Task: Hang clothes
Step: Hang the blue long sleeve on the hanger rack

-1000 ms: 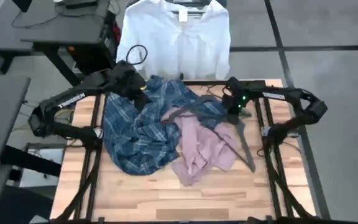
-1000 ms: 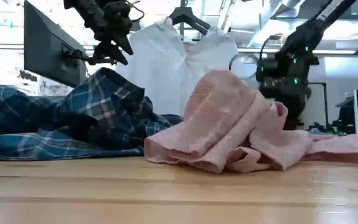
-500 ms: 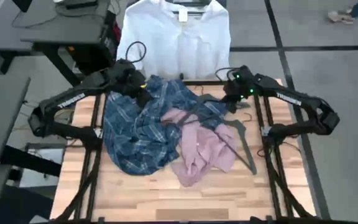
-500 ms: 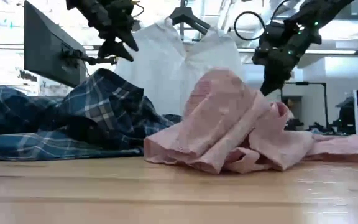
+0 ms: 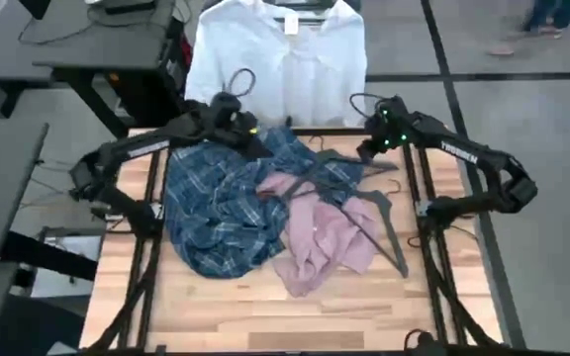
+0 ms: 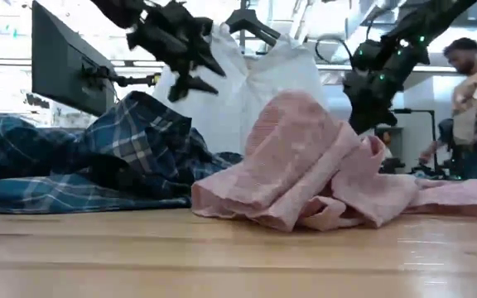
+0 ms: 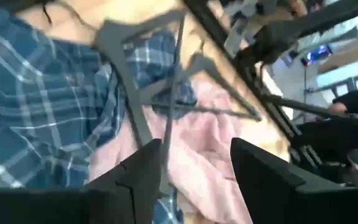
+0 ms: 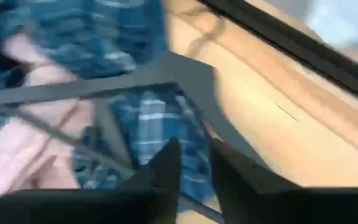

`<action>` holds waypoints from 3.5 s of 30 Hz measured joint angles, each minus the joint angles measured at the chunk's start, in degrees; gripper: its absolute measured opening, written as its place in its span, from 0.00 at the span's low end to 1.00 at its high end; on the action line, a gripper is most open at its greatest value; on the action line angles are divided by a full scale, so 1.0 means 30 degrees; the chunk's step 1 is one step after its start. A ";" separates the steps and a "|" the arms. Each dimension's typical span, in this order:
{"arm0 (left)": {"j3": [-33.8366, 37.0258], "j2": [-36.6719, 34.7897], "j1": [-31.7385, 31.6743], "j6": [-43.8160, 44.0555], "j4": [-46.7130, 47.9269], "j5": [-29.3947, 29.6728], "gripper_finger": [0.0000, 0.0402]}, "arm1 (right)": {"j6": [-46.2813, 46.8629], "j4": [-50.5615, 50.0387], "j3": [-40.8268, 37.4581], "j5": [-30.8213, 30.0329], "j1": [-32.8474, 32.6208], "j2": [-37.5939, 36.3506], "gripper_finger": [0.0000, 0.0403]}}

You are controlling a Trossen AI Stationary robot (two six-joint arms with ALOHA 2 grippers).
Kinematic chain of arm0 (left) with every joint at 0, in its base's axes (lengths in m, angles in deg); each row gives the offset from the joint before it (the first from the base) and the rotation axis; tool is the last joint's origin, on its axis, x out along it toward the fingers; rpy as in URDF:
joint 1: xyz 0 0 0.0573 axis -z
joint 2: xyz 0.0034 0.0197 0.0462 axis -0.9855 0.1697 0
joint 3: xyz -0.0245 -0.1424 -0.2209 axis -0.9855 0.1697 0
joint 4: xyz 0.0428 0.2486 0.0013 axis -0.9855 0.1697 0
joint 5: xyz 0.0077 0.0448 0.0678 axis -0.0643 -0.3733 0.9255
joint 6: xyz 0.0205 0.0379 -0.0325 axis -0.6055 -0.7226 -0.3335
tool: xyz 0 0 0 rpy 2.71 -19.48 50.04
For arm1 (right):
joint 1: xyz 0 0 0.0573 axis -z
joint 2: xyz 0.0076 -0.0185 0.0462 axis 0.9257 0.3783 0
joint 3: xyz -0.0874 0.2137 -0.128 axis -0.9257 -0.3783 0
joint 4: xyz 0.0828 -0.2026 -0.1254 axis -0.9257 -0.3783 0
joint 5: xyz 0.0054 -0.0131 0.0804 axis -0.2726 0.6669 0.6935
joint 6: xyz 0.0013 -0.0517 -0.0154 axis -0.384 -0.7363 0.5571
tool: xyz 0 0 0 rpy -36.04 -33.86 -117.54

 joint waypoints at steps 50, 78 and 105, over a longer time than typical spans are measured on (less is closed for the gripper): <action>0.0401 0.7788 0.3552 -0.4412 0.0015 0.0522 0.43 | -0.3869 -0.3445 -0.0005 0.5343 0.4563 0.4868 0.49; -0.1289 0.6365 0.3489 -0.4998 0.3607 0.1437 0.43 | -0.6455 -0.7132 0.0424 0.6750 0.0082 0.4362 0.15; -0.6506 -0.0128 -0.6232 -0.9872 1.5883 1.0659 0.43 | -0.2919 -0.9661 0.7220 0.4843 -0.2642 -0.1839 0.07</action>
